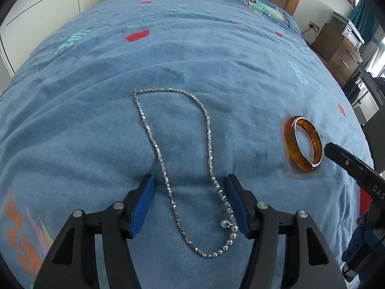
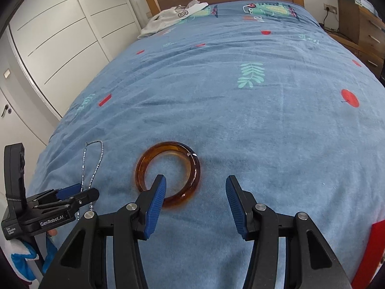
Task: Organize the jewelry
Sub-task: 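Grasp the silver chain necklace with the left tool while the right tool grasps the brown bangle, then carry the necklace in the left tool and bangle in the right tool into the box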
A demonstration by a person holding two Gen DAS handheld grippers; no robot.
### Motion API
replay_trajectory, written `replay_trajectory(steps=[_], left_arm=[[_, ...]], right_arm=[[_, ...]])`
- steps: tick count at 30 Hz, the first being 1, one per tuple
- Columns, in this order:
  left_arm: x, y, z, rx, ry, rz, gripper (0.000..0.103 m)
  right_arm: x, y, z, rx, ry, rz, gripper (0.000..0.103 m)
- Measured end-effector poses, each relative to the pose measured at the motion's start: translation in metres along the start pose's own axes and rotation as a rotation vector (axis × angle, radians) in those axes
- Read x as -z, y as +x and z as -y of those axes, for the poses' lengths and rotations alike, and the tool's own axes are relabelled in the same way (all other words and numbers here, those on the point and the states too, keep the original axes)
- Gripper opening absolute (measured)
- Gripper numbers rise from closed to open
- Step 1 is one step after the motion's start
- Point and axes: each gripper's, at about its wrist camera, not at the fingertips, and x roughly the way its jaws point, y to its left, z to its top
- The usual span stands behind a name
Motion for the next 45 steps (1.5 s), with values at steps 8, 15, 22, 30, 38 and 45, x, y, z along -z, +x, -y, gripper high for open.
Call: replay_trajectory(steps=[8, 15, 22, 30, 38, 45], left_arm=[[0.001, 0.002, -0.003, 0.011, -0.02, 0.025, 0.059], [0.007, 0.001, 0.002, -0.009, 0.008, 0.054, 0.055], [0.011, -0.006, -0.001, -0.011, 0.021, 0.069, 0.02], [0.021, -0.027, 0.005, 0.044, 0.035, 0.085, 0.003], [0.029, -0.075, 0.032, 0.084, 0.082, 0.139, 0.003], [0.038, -0.125, 0.068, 0.115, 0.143, 0.19, 0.003]], right_arm=[[-0.002, 0.027, 0.0, 0.006, 0.012, -0.023, 0.049], [0.001, 0.038, -0.016, -0.007, -0.01, -0.048, 0.02], [0.009, 0.031, -0.024, -0.017, -0.019, -0.03, 0.011], [0.021, 0.0, -0.037, -0.015, -0.062, 0.033, 0.011], [0.03, -0.054, -0.037, -0.007, -0.052, 0.101, 0.011], [0.04, -0.113, -0.024, 0.027, -0.015, 0.164, 0.011]])
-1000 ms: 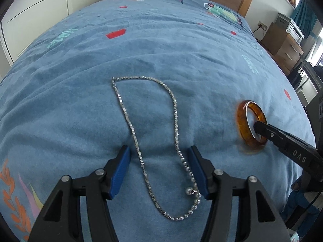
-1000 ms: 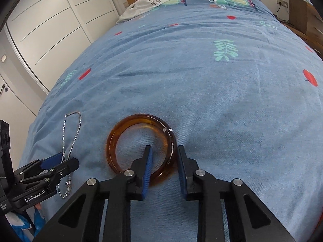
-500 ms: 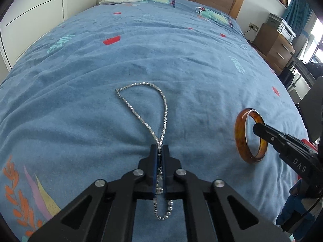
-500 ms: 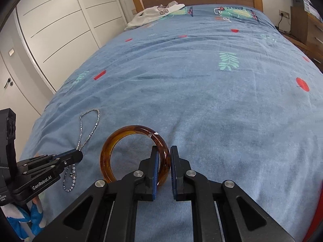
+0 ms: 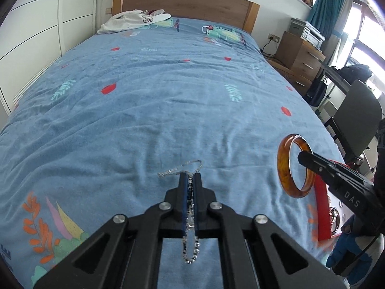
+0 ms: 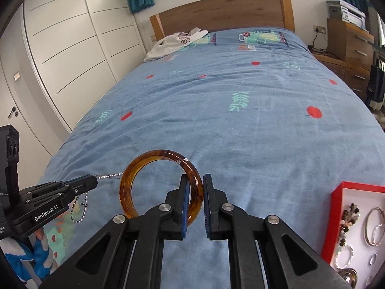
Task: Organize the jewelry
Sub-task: 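Carry the necklace in the left tool and bangle in the right tool into the box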
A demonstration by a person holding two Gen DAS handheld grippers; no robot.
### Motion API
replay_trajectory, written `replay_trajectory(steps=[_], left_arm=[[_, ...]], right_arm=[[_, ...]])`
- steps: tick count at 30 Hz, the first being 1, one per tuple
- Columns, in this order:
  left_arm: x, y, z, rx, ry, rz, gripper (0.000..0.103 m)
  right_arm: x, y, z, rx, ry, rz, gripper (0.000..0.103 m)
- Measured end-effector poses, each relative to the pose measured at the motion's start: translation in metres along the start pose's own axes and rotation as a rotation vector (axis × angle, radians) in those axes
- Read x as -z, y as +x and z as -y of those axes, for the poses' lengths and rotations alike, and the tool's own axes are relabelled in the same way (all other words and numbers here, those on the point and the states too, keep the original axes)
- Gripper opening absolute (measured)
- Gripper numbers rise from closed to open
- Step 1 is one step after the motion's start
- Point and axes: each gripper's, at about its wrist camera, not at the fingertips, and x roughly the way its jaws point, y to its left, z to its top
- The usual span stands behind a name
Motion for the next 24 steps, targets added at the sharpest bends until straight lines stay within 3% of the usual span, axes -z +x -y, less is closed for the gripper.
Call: replay_trajectory(steps=[5, 13, 24], left_arm=[[-0.003, -0.031, 0.044, 0.045, 0.051, 0.034, 0.003], [-0.01, -0.061, 0.122, 0.133, 0.125, 0.068, 0.003], [-0.007, -0.047, 0.24, 0.265, 0.224, 0.036, 0.003]], right_arm=[[0.004, -0.049, 0.021, 0.042, 0.021, 0.044, 0.011], [0.014, -0.117, 0.089, 0.143, 0.106, 0.097, 0.011], [0.041, -0.15, 0.177, 0.285, 0.148, 0.065, 0.011]])
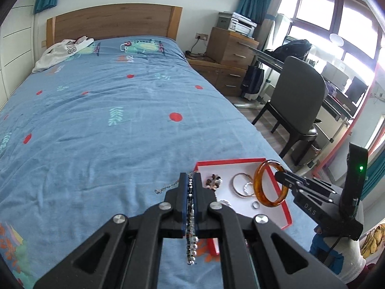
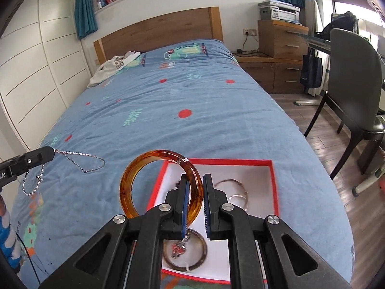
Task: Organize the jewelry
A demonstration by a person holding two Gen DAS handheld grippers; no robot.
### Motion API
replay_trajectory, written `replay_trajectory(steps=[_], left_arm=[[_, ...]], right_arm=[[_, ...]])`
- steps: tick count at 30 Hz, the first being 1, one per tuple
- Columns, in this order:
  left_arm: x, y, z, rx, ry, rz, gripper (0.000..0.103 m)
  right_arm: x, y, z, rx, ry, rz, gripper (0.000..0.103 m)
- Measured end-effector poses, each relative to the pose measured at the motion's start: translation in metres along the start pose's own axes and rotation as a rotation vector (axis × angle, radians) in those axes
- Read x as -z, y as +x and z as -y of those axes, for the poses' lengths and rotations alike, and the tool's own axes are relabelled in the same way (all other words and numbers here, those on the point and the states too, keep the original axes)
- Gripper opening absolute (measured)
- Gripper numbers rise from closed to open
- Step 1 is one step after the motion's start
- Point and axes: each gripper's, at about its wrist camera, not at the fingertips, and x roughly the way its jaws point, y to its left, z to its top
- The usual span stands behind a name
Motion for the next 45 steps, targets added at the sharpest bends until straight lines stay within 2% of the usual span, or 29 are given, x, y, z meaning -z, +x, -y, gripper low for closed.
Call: replay_trajectory(steps=[6, 10, 16, 24, 32, 35, 39, 42, 43, 45], left_arm=[[0.004, 0.043, 0.04, 0.045, 0.018, -0.056, 0.003], [0.013, 0.073, 0.058, 0.054, 0.029, -0.104, 0.003], [0.031, 0.107, 0.076, 0.056, 0.065, -0.161, 0.003], [0.054, 0.145, 0.068, 0.022, 0.047, -0.236, 0.003], [0.079, 0.17, 0.056, -0.004, 0.015, -0.31, 0.004], [0.084, 0.17, 0.052, 0.001, 0.0, -0.305, 0.004], [0.083, 0.164, 0.048, -0.007, -0.027, -0.29, 0.008], [0.082, 0.156, 0.046, 0.007, -0.048, -0.28, 0.013], [0.082, 0.152, 0.047, 0.009, -0.042, -0.271, 0.017], [0.08, 0.142, 0.051, 0.0, -0.033, -0.253, 0.032]], right_arm=[[0.015, 0.018, 0.04, 0.044, 0.024, -0.046, 0.011], [0.023, 0.036, 0.05, 0.072, -0.001, -0.089, 0.011], [0.037, 0.058, 0.065, 0.064, -0.01, -0.146, 0.011], [0.052, 0.083, 0.07, 0.071, -0.052, -0.22, 0.011], [0.058, 0.088, 0.06, 0.116, -0.145, -0.224, 0.013], [0.057, 0.087, 0.06, 0.11, -0.15, -0.224, 0.013], [0.054, 0.085, 0.058, 0.117, -0.16, -0.226, 0.036], [0.051, 0.077, 0.057, 0.115, -0.15, -0.208, 0.043], [0.051, 0.074, 0.057, 0.116, -0.145, -0.2, 0.046], [0.05, 0.067, 0.057, 0.111, -0.13, -0.189, 0.049]])
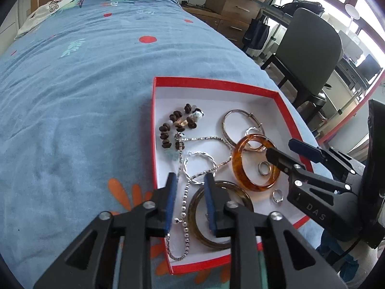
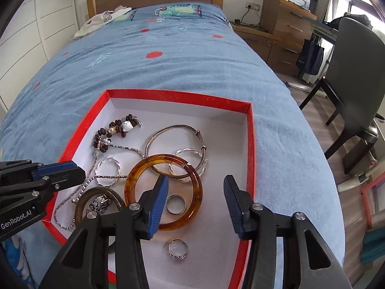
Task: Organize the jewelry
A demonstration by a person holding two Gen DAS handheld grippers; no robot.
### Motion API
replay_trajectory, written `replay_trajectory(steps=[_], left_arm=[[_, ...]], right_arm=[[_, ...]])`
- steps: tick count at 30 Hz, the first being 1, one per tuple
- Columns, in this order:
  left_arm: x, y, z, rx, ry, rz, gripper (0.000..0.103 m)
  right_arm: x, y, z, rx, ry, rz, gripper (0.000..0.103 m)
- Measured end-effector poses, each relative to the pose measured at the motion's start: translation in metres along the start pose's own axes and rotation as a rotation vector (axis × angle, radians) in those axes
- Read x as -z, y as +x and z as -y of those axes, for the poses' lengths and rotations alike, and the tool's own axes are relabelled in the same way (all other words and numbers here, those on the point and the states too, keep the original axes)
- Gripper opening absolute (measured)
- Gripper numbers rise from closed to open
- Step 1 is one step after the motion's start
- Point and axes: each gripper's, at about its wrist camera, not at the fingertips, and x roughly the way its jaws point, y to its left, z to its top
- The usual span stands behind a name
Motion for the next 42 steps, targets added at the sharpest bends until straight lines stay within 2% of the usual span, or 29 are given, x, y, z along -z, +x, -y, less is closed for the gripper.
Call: replay_trajectory(steps=[1, 4, 7, 14, 20, 27, 35, 42], left_arm=[[0.0, -0.005, 0.002, 0.003, 0.001, 0.012, 0.037], [0.0, -0.024, 0.007, 0.007, 0.012, 0.041, 0.038], [0.003, -0.048, 0.013, -0.008, 0.029, 0.081, 0.039], [0.019, -0.114, 0.01, -0.093, 0.028, 0.173, 0.046], [0.042, -0.169, -0.014, -0.203, -0.006, 0.239, 0.048], [0.074, -0.228, -0.05, -0.284, -0.051, 0.303, 0.05], [0.111, -0.281, -0.093, -0.362, -0.106, 0.35, 0.05], [0.14, -0.308, -0.119, -0.391, -0.13, 0.381, 0.05]], right_arm=[[0.0, -0.004, 0.0, -0.003, 0.005, 0.007, 0.05], [0.001, -0.02, -0.005, 0.001, 0.012, 0.033, 0.058], [0.004, -0.04, -0.008, -0.014, 0.04, 0.063, 0.06], [0.012, -0.094, -0.021, -0.035, 0.081, 0.136, 0.074], [0.025, -0.134, -0.051, -0.053, 0.056, 0.167, 0.082], [0.04, -0.175, -0.097, -0.099, 0.005, 0.203, 0.087], [0.053, -0.207, -0.148, -0.135, -0.043, 0.244, 0.093], [0.068, -0.226, -0.176, -0.131, -0.062, 0.268, 0.097]])
